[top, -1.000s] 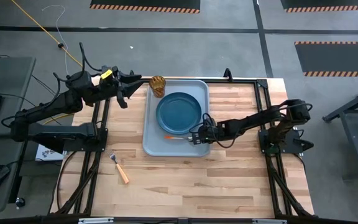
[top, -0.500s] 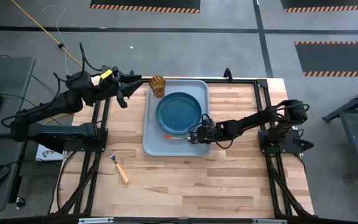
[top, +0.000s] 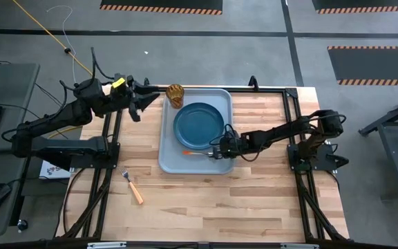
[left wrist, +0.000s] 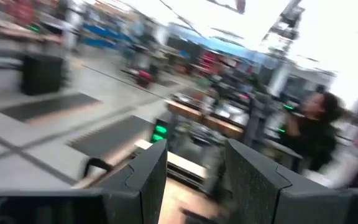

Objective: Pick and place plate/cup/fork/spoon on tray
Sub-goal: Put the orange fork on the bottom side of the light blue tray next to the orange spoon

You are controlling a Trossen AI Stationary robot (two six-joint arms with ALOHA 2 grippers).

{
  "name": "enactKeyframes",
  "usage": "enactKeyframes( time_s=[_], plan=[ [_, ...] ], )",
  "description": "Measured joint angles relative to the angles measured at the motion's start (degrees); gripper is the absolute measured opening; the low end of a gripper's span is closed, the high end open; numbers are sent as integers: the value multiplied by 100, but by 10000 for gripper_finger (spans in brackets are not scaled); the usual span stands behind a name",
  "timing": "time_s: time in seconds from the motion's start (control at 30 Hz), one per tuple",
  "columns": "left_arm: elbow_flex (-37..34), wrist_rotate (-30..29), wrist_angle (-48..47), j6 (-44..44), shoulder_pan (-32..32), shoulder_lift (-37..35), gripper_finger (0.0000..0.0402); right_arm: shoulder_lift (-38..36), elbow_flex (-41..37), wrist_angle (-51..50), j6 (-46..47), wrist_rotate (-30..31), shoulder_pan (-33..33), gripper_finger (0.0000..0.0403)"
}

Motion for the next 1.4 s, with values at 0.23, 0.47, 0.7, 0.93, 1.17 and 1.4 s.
enactKeyframes(
  time_s=[0.23,0.47,0.7,0.93,1.17,1.4],
  plan=[
    [872,1208,-2488,393,-137,283,154,-1130,0,-1974,-709,496,-15,0],
    [1123,2249,-4635,1103,-1658,1053,154,-2114,0,-3026,-885,648,-26,0],
    [1070,731,-5748,1999,-4018,2143,154,-2477,0,-3092,-916,943,-9,0],
    [443,528,-5151,1315,-5601,3021,154,-2453,0,-3059,-1309,1059,-9,0],
    [40,-198,-4452,888,-6197,3831,155,-2454,0,-3044,-1664,1197,-11,0],
    [-52,-127,-4446,583,-6346,4411,155,-2454,0,-3059,-1808,1173,-11,0]
  ],
)
